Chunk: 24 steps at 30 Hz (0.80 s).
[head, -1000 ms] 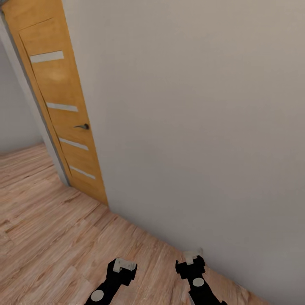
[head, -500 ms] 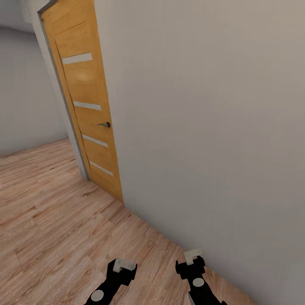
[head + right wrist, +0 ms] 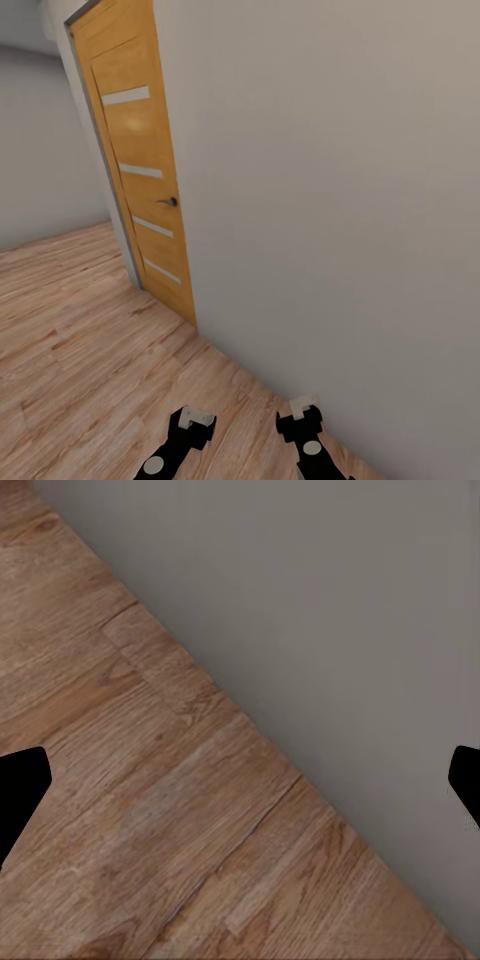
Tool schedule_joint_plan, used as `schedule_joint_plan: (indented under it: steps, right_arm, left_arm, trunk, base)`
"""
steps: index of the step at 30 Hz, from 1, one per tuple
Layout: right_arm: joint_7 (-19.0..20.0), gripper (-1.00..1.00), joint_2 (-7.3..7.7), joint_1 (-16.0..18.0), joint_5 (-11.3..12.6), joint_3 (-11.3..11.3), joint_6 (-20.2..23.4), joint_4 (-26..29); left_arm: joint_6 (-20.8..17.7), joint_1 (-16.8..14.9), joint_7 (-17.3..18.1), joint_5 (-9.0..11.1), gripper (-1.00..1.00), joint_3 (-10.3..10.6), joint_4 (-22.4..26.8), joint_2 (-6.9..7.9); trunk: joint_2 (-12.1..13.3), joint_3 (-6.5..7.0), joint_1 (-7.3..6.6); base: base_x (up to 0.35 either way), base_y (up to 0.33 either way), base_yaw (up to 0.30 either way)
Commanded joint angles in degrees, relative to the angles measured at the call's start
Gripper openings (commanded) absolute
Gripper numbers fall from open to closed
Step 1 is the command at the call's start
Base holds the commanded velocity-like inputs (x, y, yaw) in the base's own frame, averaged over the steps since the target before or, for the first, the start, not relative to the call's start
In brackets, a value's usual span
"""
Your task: Move the two storage containers from the living room to the garage. In the garage, place one container on the floor and stack the other container on top of it (either order is fine).
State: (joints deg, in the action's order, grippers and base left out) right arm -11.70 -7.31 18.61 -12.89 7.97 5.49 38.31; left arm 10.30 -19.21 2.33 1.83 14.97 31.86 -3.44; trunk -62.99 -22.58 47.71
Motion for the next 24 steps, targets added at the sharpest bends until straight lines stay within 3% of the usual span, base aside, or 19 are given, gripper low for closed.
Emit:
schedule_joint_plan:
  steps: [1, 14, 24]
  right_arm:
    - [-0.35, 1.00, 0.02, 0.02, -0.61, 0.20, 0.51, 0.00]
    - [-0.37, 1.00, 0.02, 0.02, -0.56, 0.15, 0.40, -0.14]
    - [-0.42, 1.00, 0.02, 0.02, -0.49, 0.04, 0.40, -0.16]
  left_arm:
    - [0.17, -0.04, 0.13, 0.19, 1.00, 0.10, -0.05, 0.01]
    - [0.05, -0.04, 1.09, 0.19, 1.00, 0.15, -0.05, 0.01]
    - [0.07, -0.04, 1.26, 0.19, 1.00, 0.15, -0.05, 0.01]
  trunk:
    - [-0.03, 0.03, 0.04]
    - [-0.03, 0.61, 0.04]
    - [-0.03, 0.63, 0.04]
  base:
    - [0.328, 0.075, 0.002]
    - [0.254, 0.205, 0.017]
    - [0.274, 0.220, 0.234]
